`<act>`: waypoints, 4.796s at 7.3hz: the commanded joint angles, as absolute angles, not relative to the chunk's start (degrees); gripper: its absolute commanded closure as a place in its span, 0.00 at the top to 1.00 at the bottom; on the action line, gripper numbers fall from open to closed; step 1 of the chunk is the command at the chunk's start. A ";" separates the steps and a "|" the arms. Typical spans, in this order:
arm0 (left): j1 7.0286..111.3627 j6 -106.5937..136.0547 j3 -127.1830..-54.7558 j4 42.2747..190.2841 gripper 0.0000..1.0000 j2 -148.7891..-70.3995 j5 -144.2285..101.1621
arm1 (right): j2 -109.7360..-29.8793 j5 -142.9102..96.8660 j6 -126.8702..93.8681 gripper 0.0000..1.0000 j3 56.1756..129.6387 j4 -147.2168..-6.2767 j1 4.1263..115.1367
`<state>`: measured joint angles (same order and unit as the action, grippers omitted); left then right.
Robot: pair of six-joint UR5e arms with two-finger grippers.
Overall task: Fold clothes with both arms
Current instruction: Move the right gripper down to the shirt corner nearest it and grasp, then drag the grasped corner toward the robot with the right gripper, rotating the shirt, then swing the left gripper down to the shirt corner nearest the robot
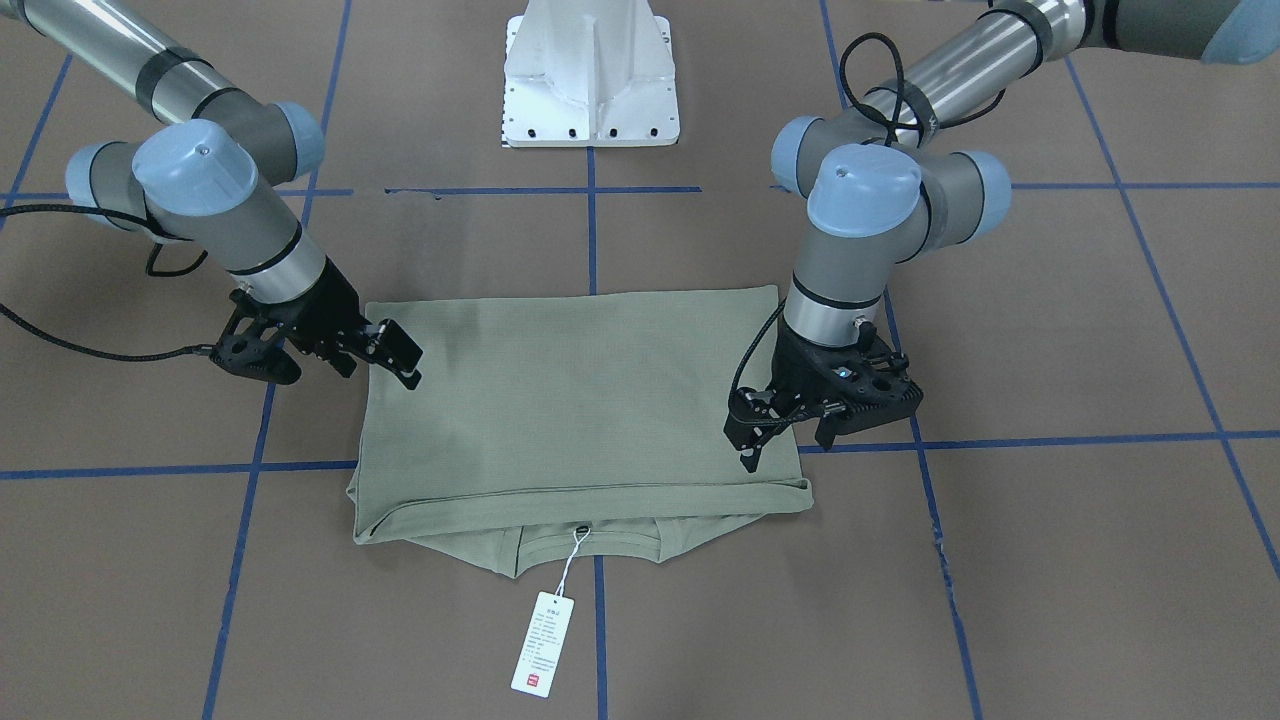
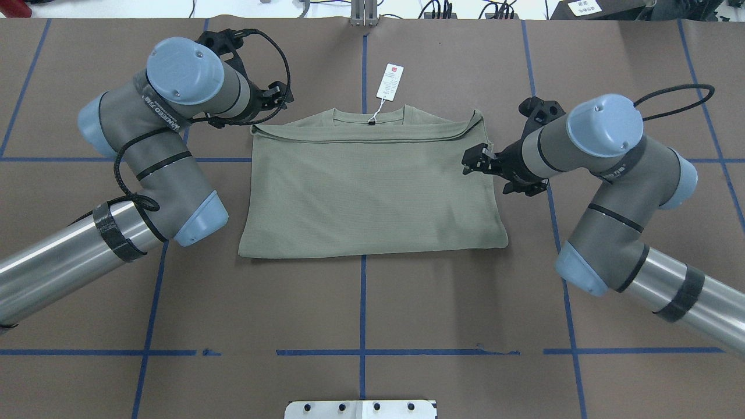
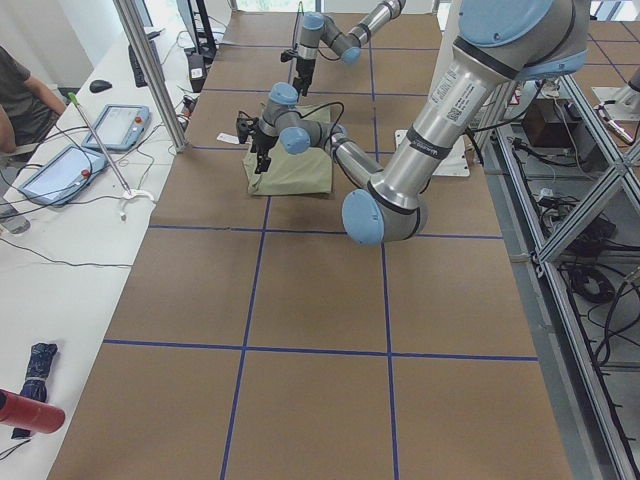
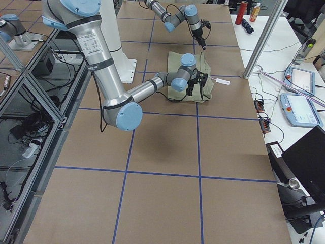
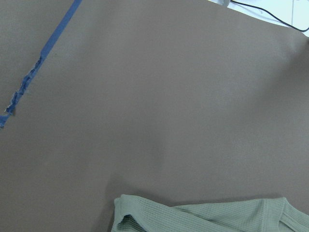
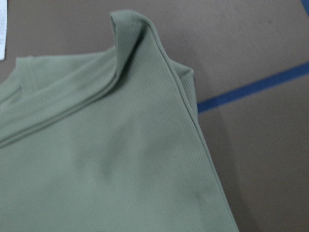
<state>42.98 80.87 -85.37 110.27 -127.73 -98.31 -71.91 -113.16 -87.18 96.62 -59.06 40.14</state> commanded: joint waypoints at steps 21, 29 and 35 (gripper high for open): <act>42.80 81.39 -91.23 108.90 0.99 -124.37 -96.25 | -102.12 -115.93 -92.89 0.00 123.22 -59.24 6.90; 29.82 91.09 -104.04 106.97 1.00 -117.87 -99.84 | -100.02 -115.93 -82.05 1.00 127.09 -56.69 26.41; 17.58 108.02 -103.71 102.13 0.95 -117.42 -97.65 | -95.45 -116.02 -77.96 1.00 123.05 -56.78 33.22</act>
